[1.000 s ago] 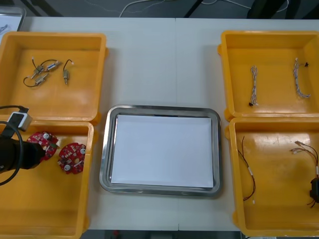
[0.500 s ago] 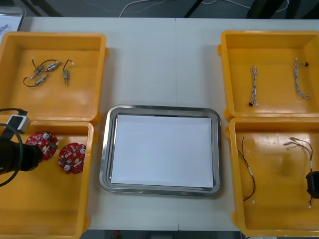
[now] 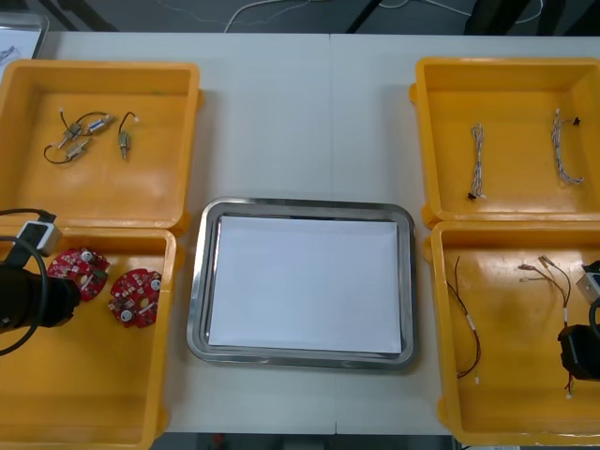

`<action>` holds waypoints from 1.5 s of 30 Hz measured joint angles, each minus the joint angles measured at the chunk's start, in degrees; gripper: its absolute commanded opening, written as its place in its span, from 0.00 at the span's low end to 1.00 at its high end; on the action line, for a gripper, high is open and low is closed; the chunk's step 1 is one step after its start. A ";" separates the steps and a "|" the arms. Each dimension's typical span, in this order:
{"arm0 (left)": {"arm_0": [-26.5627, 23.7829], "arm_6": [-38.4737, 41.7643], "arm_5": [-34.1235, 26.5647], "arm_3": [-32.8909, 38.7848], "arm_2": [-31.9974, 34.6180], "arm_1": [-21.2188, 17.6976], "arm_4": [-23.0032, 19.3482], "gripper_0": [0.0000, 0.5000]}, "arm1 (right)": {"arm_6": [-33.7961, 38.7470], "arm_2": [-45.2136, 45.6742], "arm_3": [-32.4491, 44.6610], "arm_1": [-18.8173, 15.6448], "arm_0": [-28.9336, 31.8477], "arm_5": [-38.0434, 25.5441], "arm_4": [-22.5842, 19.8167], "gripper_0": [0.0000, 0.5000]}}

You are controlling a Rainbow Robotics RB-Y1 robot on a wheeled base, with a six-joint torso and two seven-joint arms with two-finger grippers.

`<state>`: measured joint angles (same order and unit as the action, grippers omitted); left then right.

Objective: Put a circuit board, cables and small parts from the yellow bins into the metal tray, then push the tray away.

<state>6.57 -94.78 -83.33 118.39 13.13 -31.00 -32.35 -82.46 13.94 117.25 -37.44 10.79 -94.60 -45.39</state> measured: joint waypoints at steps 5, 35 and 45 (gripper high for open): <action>-0.12 0.00 -0.17 0.00 -0.81 0.00 0.43 0.75 | 0.00 -0.01 0.97 2.40 -0.01 -0.28 0.02 0.00; -1.95 0.00 -0.18 -1.38 -2.34 1.35 3.05 0.63 | 6.40 -0.05 6.00 3.23 -1.13 -2.28 0.09 1.00; -1.95 0.00 -0.19 -1.68 -2.44 1.35 3.65 0.30 | 14.24 0.02 6.09 3.13 -4.39 -2.30 2.60 1.00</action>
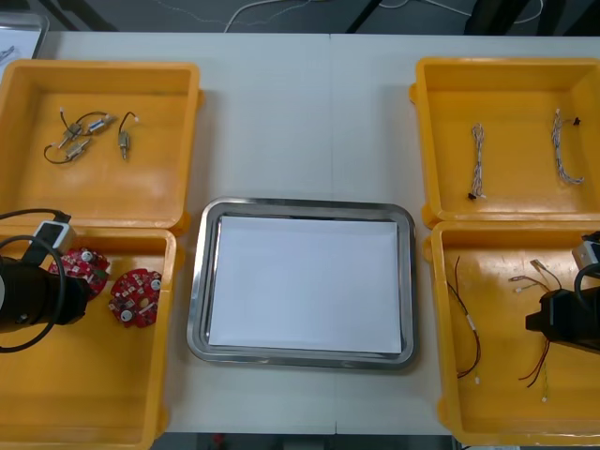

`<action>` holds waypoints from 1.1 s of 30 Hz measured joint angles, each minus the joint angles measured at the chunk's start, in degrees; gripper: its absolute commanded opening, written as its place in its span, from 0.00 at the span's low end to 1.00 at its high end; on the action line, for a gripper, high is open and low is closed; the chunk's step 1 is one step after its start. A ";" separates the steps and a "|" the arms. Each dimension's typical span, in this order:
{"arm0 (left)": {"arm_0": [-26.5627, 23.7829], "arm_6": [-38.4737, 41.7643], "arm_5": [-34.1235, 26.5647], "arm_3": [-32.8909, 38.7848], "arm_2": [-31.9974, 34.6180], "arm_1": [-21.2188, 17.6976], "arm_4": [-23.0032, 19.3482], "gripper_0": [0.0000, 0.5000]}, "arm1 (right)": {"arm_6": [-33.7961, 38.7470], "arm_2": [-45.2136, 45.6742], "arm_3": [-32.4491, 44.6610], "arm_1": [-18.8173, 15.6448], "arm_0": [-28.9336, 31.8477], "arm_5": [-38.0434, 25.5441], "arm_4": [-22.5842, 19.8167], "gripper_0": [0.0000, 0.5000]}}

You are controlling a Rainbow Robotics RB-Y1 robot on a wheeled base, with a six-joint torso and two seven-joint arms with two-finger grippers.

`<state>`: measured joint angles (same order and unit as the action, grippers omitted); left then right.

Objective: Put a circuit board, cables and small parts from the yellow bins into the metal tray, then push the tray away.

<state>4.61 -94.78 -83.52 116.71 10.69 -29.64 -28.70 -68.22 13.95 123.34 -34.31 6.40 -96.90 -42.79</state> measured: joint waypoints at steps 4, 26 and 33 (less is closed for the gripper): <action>0.00 0.00 0.00 -0.03 0.00 0.00 0.11 0.09 | 1.23 0.00 -0.27 -0.40 -0.45 0.00 0.87 1.00; 2.21 -2.29 1.72 0.29 0.74 0.00 -1.32 0.07 | 1.24 -0.06 -11.05 -1.92 -4.58 0.55 1.16 1.00; 6.71 -10.37 3.13 2.29 3.22 0.00 -2.91 0.06 | 1.24 -1.38 -12.49 -1.92 -4.58 2.03 1.81 1.00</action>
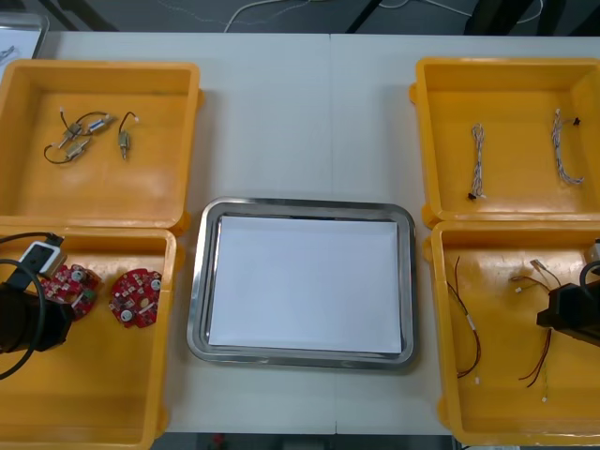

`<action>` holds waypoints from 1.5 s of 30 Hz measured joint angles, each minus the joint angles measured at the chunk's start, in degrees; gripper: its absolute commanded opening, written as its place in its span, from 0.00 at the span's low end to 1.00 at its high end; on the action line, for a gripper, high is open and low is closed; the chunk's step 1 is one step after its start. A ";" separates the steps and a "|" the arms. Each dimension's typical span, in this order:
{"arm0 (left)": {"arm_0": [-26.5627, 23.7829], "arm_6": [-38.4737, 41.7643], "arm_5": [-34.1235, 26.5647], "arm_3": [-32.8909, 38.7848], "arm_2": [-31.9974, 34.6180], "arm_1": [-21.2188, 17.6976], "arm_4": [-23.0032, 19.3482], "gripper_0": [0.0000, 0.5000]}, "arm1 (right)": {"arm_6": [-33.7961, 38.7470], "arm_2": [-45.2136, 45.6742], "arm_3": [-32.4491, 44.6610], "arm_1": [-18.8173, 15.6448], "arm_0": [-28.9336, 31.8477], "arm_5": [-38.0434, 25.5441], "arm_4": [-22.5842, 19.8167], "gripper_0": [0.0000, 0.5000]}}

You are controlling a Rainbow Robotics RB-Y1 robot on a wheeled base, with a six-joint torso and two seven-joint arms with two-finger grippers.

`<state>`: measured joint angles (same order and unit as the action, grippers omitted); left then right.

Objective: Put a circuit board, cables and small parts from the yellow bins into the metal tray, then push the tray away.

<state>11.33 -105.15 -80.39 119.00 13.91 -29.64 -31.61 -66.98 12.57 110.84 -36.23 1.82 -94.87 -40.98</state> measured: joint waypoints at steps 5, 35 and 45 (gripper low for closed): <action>3.40 -0.04 1.25 1.64 1.70 0.00 -1.12 0.06 | 0.00 -1.61 -0.81 0.00 0.00 2.52 0.20 1.00; 18.07 -0.04 13.38 4.49 3.97 0.00 -2.83 0.13 | 0.00 -3.76 -4.13 -0.19 0.03 8.27 0.76 0.41; 18.06 -0.04 13.45 4.51 3.48 0.00 -2.18 0.64 | -0.01 -3.76 -4.17 -0.28 -0.06 7.76 0.35 0.00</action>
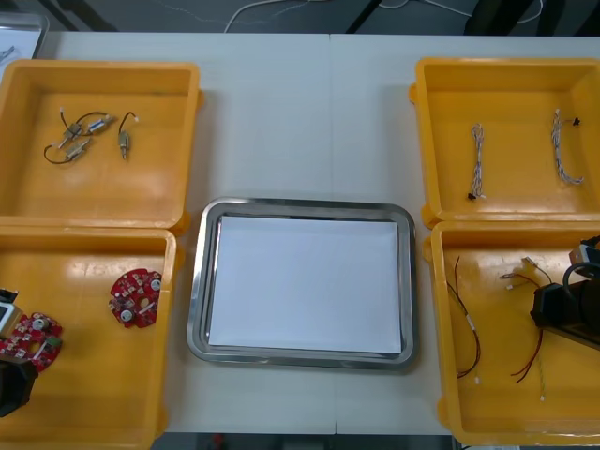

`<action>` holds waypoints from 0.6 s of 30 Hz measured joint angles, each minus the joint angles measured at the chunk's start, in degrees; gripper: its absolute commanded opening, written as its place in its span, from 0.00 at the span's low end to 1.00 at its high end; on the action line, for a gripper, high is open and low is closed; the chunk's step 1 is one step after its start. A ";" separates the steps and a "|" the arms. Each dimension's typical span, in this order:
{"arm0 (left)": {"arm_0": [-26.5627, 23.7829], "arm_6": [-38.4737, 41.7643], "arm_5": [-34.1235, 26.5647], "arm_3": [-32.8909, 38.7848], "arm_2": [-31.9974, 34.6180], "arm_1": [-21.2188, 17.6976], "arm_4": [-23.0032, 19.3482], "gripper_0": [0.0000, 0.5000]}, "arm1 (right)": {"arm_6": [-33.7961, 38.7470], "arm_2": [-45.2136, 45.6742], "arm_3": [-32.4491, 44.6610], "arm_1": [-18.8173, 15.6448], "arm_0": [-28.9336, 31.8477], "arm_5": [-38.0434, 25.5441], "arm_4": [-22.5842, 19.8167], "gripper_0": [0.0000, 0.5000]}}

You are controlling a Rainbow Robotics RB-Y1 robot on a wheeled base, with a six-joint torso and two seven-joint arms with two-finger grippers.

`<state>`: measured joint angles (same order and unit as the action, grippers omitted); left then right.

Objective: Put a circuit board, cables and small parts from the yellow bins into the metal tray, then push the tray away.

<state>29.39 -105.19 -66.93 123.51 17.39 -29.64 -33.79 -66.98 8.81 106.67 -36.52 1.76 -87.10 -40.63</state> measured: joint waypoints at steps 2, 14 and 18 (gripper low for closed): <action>-0.03 0.00 0.00 0.00 -0.16 0.00 0.12 0.69 | 0.00 0.00 0.00 -0.01 -0.32 -0.80 -0.20 0.00; -5.93 0.01 -8.22 0.02 -0.23 0.00 -0.10 0.69 | -0.18 3.24 5.10 -0.03 -3.80 -11.35 -1.10 0.00; -10.37 0.05 -14.51 0.04 0.91 0.00 -0.48 0.69 | -1.31 4.82 8.69 -0.12 -3.99 -13.27 -1.14 0.00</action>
<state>19.02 -105.15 -81.44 123.54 18.30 -29.65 -34.28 -68.30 13.63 115.36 -36.64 -2.24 -100.37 -41.77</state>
